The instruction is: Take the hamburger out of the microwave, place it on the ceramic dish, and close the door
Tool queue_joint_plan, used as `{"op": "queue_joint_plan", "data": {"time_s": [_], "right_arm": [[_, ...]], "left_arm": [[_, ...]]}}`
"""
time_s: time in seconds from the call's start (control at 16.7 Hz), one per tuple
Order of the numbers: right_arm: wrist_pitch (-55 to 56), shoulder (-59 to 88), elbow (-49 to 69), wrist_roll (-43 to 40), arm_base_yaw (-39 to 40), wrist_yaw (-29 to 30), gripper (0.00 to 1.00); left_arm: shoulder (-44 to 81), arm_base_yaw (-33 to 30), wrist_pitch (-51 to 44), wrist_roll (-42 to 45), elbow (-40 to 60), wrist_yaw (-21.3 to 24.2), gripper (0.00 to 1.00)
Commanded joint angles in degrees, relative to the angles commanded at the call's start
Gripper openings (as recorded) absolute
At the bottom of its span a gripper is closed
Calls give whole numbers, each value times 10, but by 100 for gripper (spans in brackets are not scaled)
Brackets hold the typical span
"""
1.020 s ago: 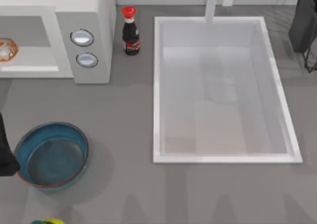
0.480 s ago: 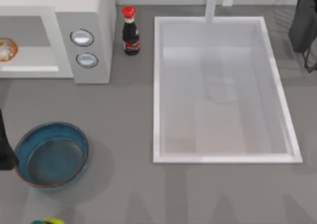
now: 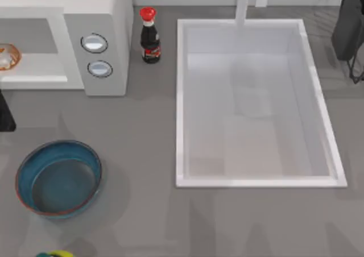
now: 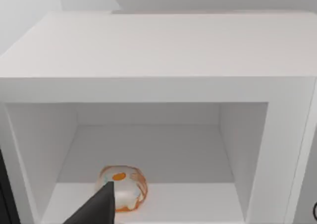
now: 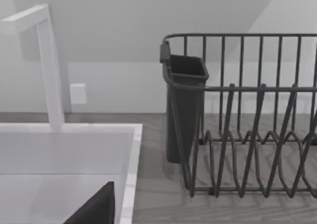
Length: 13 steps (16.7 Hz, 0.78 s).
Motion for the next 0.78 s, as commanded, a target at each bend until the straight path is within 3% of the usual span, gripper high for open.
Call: {"op": "queue_joint_plan", "data": {"time_s": [0.78], "right_arm": [[0,0,0,0,0,0,100]], "left_arm": [[752,61,326,28,317,70,100]]}}
